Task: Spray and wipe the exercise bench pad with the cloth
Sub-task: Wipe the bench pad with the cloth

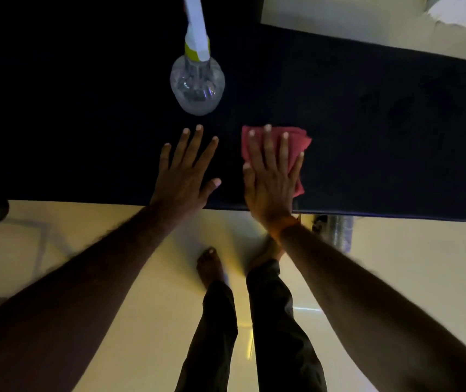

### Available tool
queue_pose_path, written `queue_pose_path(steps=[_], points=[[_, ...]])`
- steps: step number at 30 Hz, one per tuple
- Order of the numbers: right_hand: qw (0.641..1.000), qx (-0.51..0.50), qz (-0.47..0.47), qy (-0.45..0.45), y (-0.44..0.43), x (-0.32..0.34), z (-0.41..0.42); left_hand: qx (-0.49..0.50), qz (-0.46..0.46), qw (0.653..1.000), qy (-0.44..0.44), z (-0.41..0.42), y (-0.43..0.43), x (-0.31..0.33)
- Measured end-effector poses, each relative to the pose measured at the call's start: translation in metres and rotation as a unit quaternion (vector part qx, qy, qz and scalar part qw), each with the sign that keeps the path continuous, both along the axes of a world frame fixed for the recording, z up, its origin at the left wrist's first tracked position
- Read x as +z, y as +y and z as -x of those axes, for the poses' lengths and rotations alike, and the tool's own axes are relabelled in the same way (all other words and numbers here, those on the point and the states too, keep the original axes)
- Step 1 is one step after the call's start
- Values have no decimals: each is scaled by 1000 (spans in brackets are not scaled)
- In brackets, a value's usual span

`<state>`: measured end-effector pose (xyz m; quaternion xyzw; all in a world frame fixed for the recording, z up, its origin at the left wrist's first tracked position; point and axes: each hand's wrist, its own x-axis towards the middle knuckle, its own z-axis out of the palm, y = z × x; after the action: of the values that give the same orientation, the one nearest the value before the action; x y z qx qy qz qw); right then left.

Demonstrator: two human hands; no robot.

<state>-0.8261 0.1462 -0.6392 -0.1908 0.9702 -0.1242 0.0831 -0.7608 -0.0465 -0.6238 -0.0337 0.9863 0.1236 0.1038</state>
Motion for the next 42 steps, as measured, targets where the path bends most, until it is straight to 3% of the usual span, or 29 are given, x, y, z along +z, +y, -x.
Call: queue_pose_path(steps=[3,4,5,8,9,14,21,25,30,35,39,42], points=[[970,242,-10,10,29,3,-12,11,0,1000,4,1,1,-1],[962,271,-24,19,37,3,4,14,2,1000,7,0,1,-1],[966,255,-33,28,35,1,22,18,6,1000,9,-1,1,-1],[997,73,-35,9,3,3,30,21,11,1000,4,-1,0,-1],[997,69,-27,10,-3,4,15,23,11,1000,8,1,0,-1],[972,234,-18,-11,28,3,-32,46,-10,999,24,0,1,1],[992,121,-29,14,-20,3,7,69,-25,996,42,-2,1,-2],[953,298,-48,19,8,3,44,88,-13,995,38,2,11,-2],[993,114,-36,0,-30,3,115,102,-7,994,29,10,25,-4],[952,302,-45,-7,10,2,111,121,-6,993,16,24,40,-3],[972,233,-39,-15,-21,3,163,94,20,995,-2,42,54,-1],[962,271,-40,-16,-7,4,147,119,6,993,-16,59,66,0]])
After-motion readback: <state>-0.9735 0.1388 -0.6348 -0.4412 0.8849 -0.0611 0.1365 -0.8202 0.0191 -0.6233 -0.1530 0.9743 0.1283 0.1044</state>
